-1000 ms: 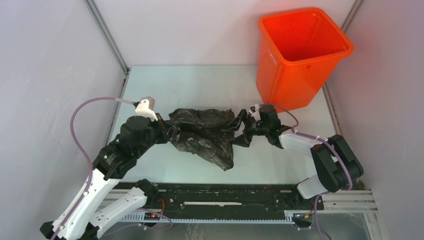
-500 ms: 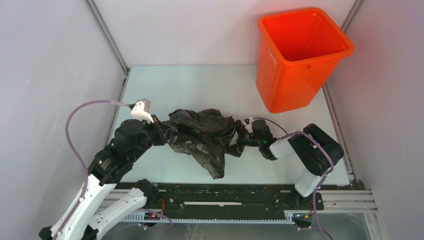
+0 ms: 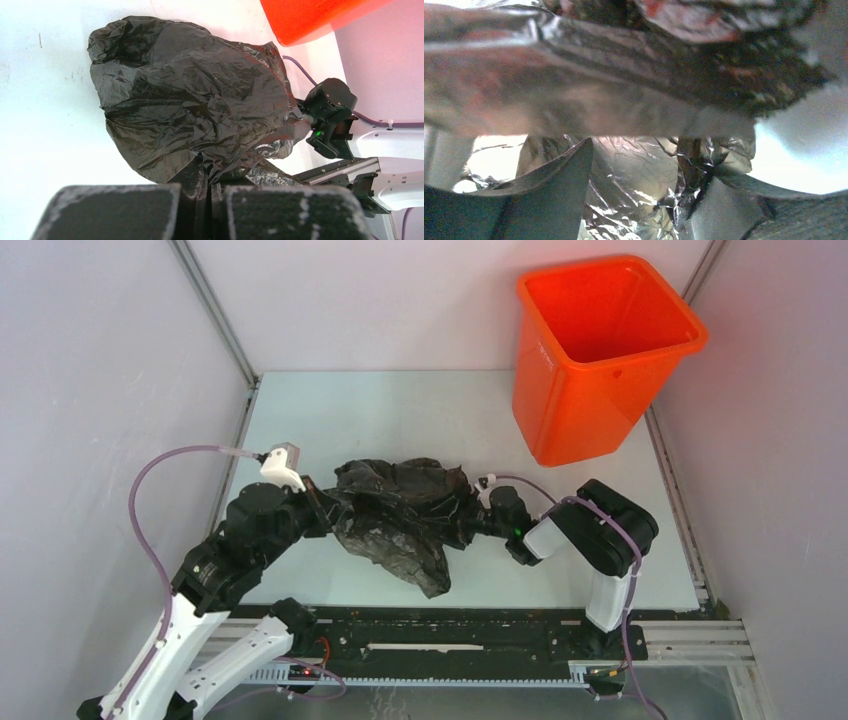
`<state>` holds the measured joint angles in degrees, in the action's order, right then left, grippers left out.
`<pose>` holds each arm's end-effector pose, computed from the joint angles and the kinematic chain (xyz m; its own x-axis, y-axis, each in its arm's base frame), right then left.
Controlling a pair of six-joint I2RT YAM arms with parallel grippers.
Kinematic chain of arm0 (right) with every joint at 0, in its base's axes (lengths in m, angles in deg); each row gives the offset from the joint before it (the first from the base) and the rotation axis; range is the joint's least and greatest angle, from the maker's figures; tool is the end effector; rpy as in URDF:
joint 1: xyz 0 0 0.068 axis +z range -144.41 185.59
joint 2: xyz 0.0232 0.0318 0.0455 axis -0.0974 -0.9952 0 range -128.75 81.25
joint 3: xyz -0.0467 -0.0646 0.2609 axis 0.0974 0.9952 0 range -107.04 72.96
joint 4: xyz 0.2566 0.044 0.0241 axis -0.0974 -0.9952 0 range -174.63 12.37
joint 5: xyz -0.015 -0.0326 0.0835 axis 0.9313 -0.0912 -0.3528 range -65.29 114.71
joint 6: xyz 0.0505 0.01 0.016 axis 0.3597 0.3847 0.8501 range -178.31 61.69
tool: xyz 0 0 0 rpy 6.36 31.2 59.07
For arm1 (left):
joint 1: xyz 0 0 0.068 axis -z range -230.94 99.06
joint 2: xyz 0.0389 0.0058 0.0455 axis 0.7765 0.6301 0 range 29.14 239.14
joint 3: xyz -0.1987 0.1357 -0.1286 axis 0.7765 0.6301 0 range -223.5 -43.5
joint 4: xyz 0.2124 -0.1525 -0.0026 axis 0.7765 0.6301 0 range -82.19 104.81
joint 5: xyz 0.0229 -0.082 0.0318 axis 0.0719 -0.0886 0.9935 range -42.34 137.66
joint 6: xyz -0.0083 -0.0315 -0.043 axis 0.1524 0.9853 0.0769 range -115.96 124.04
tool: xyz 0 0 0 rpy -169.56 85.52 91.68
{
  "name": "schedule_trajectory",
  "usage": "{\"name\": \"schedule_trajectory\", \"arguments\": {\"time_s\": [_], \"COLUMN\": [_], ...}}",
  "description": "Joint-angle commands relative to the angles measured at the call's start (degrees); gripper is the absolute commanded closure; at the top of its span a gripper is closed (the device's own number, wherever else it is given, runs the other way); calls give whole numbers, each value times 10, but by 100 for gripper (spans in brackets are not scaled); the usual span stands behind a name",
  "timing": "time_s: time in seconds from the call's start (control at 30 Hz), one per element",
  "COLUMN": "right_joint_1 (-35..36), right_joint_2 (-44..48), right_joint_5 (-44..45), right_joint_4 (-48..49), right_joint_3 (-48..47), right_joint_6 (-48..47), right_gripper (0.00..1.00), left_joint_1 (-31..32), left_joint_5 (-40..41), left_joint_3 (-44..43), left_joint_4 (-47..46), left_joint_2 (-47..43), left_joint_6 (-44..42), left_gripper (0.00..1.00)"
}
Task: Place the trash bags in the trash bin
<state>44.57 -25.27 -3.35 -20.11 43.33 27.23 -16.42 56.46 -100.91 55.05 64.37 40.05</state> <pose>0.2293 0.2071 0.1066 -0.9173 0.3895 0.0821 0.1870 0.2396 0.9527 0.0916 -0.0563 0.3676 -0.5445 -0.3307 -0.7708 0.1555 0.8633 -0.4802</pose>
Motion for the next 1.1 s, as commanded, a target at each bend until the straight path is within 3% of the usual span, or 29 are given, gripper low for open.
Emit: {"name": "schedule_trajectory", "arguments": {"time_s": [0.0,0.07,0.13,0.3,0.5,0.7,0.8,0.9,1.0,1.07], "right_joint_1": [1,-6,-12,-21,-50,-74,-96,-115,-118,-119], "right_joint_2": [27,74,144,347,417,394,314,218,122,59], "right_joint_5": [33,31,29,67,57,95,86,80,96,105], "right_joint_4": [24,-48,-185,-594,-832,-888,-892,-944,-1055,-1141], "right_joint_3": [-25,-25,-28,-74,-94,-204,-325,-515,-780,-1042], "right_joint_6": [-14,-49,-104,-280,-383,-430,-434,-443,-467,-483], "right_gripper": [40,61,77,97,100,100,100,100,100,100], "left_joint_1": [-5,-5,-5,-5,-10,-71,-140,-199,-235,-249], "left_joint_5": [0,9,18,30,18,-23,-68,-84,-114,-138], "left_joint_3": [-2,2,11,52,132,135,89,-36,-212,-341], "left_joint_4": [10,11,12,22,0,-43,-79,-79,-67,-63], "left_joint_2": [-15,-23,-28,-24,-14,41,105,199,280,321], "left_joint_6": [3,4,8,38,86,93,79,71,77,82], "left_gripper": [100,100,100,100,100,100,100,100,100,100]}}
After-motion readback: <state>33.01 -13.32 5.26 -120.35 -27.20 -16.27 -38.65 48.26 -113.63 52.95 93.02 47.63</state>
